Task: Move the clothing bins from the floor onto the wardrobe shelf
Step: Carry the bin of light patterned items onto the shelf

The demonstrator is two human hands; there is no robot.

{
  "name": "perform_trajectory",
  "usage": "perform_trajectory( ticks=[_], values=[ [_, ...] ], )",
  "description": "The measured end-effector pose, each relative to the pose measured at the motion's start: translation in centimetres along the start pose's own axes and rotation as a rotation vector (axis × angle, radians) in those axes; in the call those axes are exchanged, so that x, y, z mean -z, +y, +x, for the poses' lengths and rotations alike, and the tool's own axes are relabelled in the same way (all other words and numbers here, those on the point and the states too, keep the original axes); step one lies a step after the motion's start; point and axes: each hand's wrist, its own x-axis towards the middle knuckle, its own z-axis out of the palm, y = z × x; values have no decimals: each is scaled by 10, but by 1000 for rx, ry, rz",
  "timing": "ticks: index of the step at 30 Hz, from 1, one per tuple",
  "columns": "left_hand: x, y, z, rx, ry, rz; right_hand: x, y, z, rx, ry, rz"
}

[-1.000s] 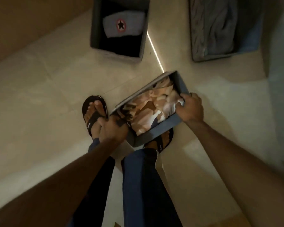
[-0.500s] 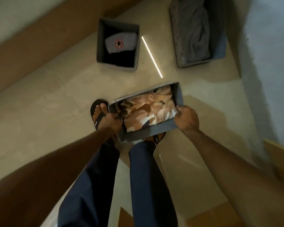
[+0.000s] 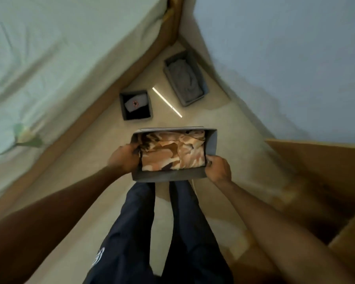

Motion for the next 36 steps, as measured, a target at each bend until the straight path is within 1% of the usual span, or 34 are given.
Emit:
perform_trajectory(
  ticks=[4,8,10,15,18,21,23,25,28,33,36],
  values=[
    [56,17,-62,-165,-5,49,37,-9,-82,-66,137,122],
    [87,43,-112,-295,12,64,56,-8,-149,-120,254,206],
    [93,56,-132,-366,29,86,64,0,-178,-154,311,242],
    [96,104,-160,-518,-52,199,89,36,-238,-185,473,268],
    [84,152,-177,-691,-110,244,102,71,-273,-293,585,335],
    [64,203,-193,-820,-163,283,116,108,-297,-375,686,399],
    [39,243,-212,-898,-141,329,125,142,-320,-443,752,472],
    [25,268,-225,-916,-123,332,136,162,-328,-460,785,489],
    [-15,323,-252,-972,-143,349,162,214,-355,-522,891,518],
    [-77,404,-301,-1101,-149,340,217,302,-397,-609,992,499],
    [-108,446,-329,-1145,-174,323,245,342,-422,-626,1077,477]
  ],
)
